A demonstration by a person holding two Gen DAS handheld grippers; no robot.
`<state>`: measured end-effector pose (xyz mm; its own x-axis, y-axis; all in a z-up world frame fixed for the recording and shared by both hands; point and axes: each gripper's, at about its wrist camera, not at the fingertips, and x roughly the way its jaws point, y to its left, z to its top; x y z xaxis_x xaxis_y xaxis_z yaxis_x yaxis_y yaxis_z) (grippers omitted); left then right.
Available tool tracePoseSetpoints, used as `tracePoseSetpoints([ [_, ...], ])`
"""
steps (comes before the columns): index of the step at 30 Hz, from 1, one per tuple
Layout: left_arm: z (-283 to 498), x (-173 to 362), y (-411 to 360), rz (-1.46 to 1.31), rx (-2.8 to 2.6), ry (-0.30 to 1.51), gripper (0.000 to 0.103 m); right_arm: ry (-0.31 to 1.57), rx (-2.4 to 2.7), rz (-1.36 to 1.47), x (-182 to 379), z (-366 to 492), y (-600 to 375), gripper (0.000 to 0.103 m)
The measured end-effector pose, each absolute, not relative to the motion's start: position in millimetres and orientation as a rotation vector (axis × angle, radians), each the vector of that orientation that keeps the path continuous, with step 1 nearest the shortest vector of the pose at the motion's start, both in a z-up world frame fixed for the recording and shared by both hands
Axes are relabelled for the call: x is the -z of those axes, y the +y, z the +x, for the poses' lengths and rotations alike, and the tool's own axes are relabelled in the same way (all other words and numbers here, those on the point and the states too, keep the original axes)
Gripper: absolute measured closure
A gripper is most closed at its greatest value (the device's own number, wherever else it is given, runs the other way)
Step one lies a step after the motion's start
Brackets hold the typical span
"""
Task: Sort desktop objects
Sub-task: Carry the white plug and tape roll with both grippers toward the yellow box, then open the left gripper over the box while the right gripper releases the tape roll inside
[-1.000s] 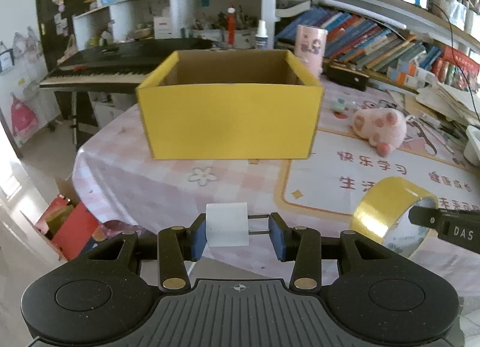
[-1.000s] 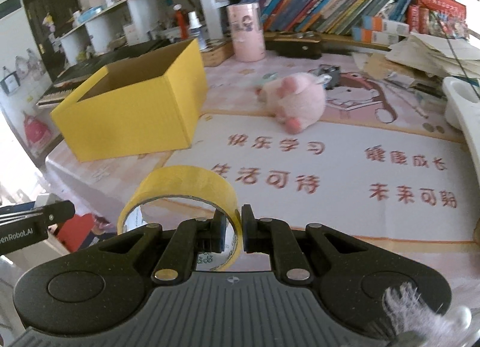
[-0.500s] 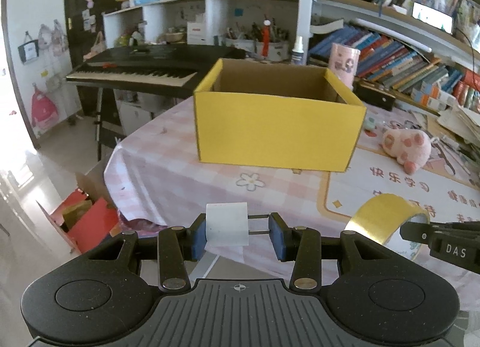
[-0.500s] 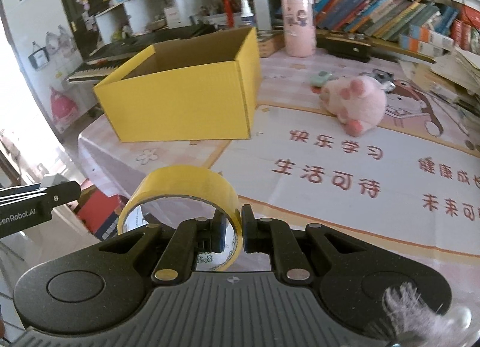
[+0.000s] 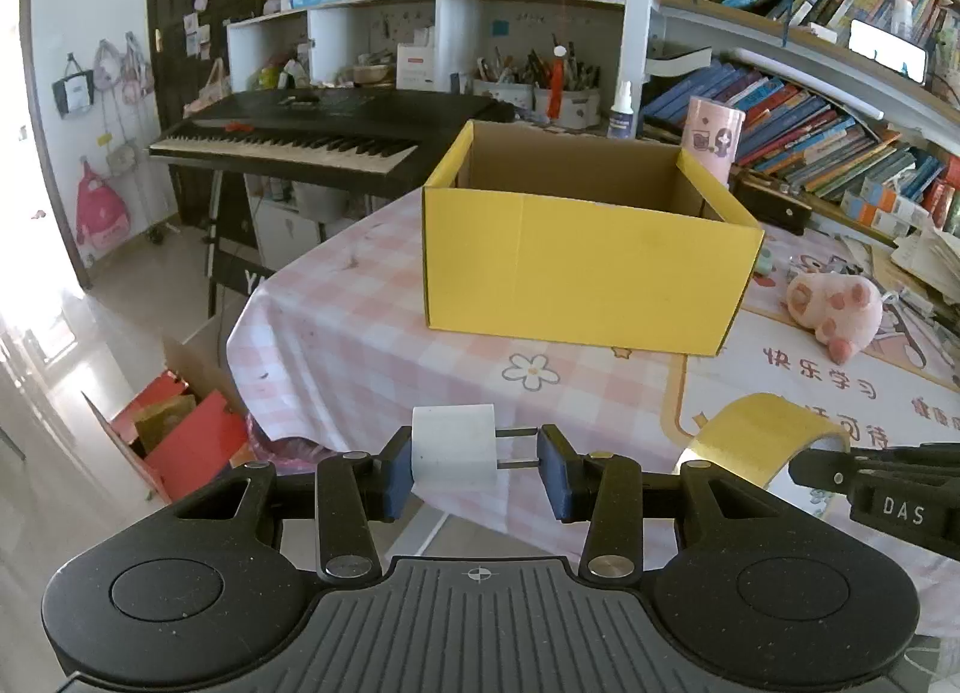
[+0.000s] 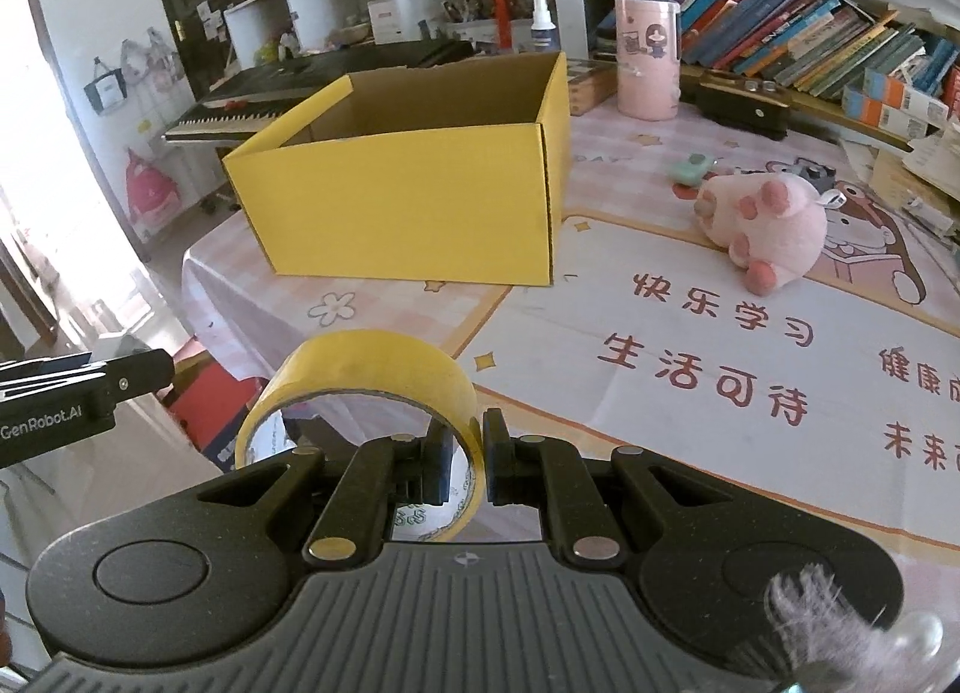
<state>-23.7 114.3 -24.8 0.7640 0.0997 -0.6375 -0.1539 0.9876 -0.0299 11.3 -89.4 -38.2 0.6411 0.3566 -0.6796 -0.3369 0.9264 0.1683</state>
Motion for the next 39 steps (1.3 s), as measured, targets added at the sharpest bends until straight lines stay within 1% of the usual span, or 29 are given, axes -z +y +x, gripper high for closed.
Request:
tracePoseSetpoints([
  [14, 2.9, 23.6, 108.7, -0.087, -0.14, 0.693, 0.062, 0.736, -0.438, -0.013, 34.2, 28.1, -86.9, 0.093],
  [19, 15.5, 16.0, 102.7, -0.063, -0.129, 0.653, 0.062, 0.691, -0.447, -0.014, 25.9, 44.6, -87.8, 0.093],
  [31, 60.9, -24.7, 94.9, -0.041, -0.142, 0.506, 0.062, 0.501, -0.466, 0.008, -24.6, 113.8, -95.9, 0.093],
  [39, 98.4, -35.0, 79.0, -0.026, -0.165, 0.477, 0.062, 0.463, -0.519, -0.015, -43.1, 170.0, -99.6, 0.093],
])
